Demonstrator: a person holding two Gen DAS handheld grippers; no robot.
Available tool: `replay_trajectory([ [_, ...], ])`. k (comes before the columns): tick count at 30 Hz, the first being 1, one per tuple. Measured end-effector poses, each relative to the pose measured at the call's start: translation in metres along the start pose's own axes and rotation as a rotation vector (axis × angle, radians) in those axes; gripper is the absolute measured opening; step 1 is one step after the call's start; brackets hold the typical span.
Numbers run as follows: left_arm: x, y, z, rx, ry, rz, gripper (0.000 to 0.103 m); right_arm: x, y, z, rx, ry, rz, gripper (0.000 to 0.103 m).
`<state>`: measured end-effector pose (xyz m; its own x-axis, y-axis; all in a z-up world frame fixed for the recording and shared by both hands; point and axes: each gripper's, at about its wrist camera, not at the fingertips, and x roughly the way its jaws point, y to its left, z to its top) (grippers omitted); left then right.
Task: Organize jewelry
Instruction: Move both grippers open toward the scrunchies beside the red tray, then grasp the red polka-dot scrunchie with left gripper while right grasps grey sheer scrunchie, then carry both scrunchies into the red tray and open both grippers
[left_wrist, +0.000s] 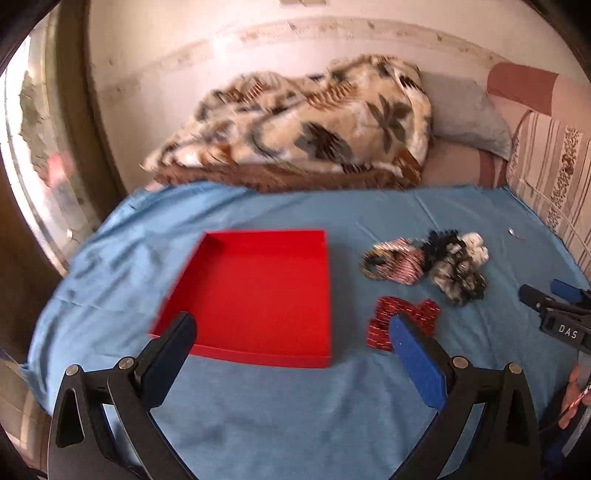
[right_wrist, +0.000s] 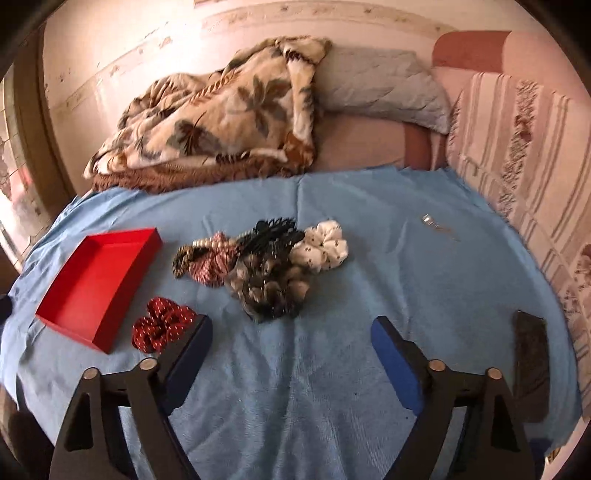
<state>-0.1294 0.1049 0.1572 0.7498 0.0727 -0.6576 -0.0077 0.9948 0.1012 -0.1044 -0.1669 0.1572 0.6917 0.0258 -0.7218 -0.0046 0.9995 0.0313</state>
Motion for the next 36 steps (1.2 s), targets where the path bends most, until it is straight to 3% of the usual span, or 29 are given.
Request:
replay_trajectory([
  [7, 0.054, -0.052, -0.001, 0.071, 0.098, -0.083, 0.103, 0.042, -0.023, 0.001, 0.055, 0.082, 0.109, 0.075],
  [9, 0.072, -0.063, -0.001, 0.078, 0.136, -0.115, 0.100, 0.057, -0.025, 0.003, 0.074, 0.112, 0.169, 0.065],
  [17, 0.142, -0.082, -0.001, 0.056, 0.282, -0.193, 0.094, 0.107, -0.018, 0.019, 0.075, 0.151, 0.245, 0.063],
  [20, 0.160, -0.087, -0.004, 0.059, 0.320, -0.221, 0.085, 0.124, -0.014, 0.024, 0.076, 0.162, 0.253, 0.062],
  [23, 0.172, -0.095, -0.006, 0.062, 0.350, -0.247, 0.062, 0.137, -0.007, 0.027, 0.059, 0.180, 0.253, 0.045],
  [25, 0.178, -0.098, -0.010, 0.057, 0.380, -0.268, 0.022, 0.142, -0.003, 0.027, 0.046, 0.196, 0.252, 0.025],
  [26, 0.177, -0.099, -0.011, 0.054, 0.379, -0.283, 0.019, 0.143, -0.003, 0.027, 0.045, 0.201, 0.257, 0.017],
  [29, 0.165, -0.099, -0.008, 0.063, 0.363, -0.288, 0.010, 0.137, -0.003, 0.028, 0.048, 0.194, 0.260, 0.009],
  [36, 0.117, -0.067, 0.006, -0.010, 0.292, -0.330, 0.009, 0.091, -0.005, 0.028, 0.052, 0.140, 0.276, 0.008],
])
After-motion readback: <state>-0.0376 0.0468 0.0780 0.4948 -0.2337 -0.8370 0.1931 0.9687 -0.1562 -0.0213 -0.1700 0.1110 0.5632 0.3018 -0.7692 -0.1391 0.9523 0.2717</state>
